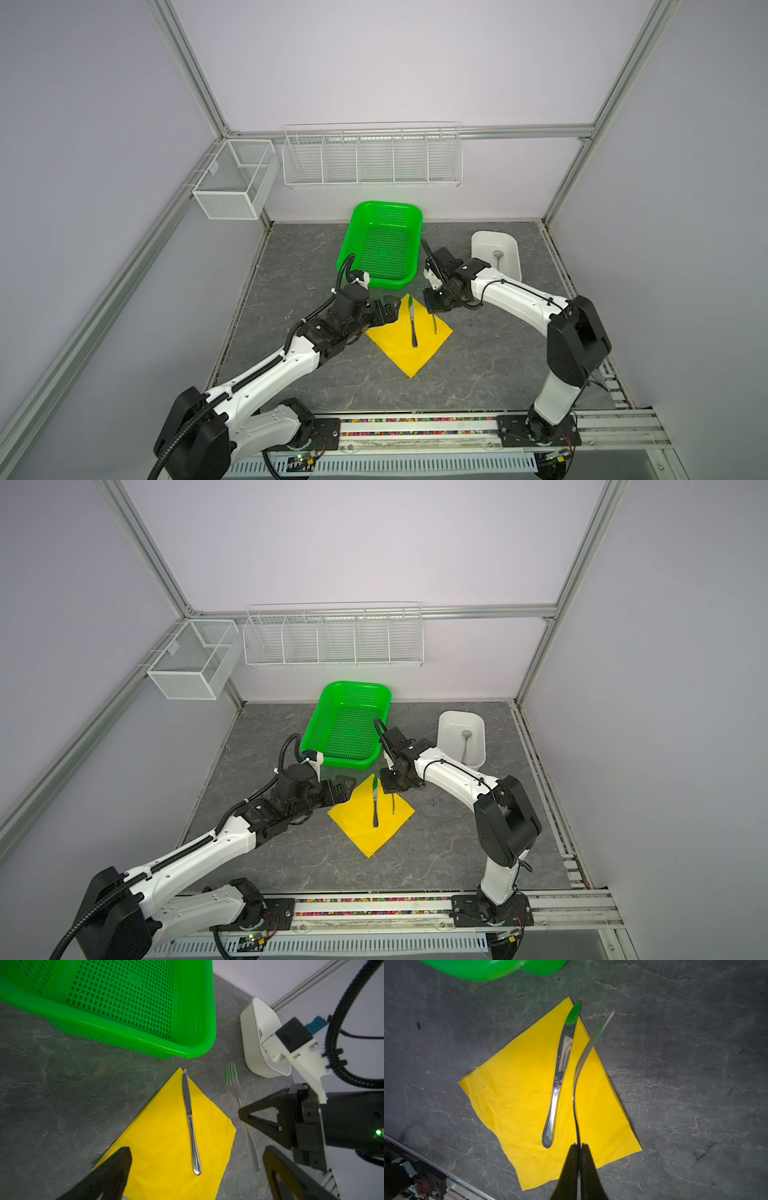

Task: Place the utensils on the paper napkin and roll it up
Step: 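Lift the fork and carry it over the yellow napkin with the right gripper, then lower the fork onto the napkin beside the knife with the right gripper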

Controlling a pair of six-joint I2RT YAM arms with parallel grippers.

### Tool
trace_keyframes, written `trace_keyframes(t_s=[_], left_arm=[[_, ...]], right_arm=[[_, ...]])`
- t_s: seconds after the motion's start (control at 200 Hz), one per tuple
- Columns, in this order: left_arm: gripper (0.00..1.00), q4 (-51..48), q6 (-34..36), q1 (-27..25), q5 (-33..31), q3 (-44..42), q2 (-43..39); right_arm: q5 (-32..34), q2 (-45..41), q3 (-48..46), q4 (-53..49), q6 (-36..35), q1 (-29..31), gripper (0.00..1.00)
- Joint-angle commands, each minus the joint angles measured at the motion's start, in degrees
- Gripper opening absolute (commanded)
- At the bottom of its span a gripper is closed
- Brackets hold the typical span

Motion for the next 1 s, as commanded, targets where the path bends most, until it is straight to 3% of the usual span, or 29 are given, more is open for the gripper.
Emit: trace_keyframes(t_s=[0.0, 0.545, 0.995], left_arm=[[1.0, -1.47, -0.93, 0.54, -5.02, -0.28, -2.82], [1.0, -4.1, 0.03, 0.87, -8.43, 0.07, -6.57], [1.0, -5.79, 0.81, 0.89, -8.97, 1.32, -6.51]], right_arm=[[6.67, 3.91, 1.29, -2.28, 3.61, 2.19, 0.06], [16.09, 12.87, 5.74, -7.17, 7.15, 7.34, 0.08], [16.71, 16.31, 8.49, -7.97, 5.78, 8.99, 0.1]])
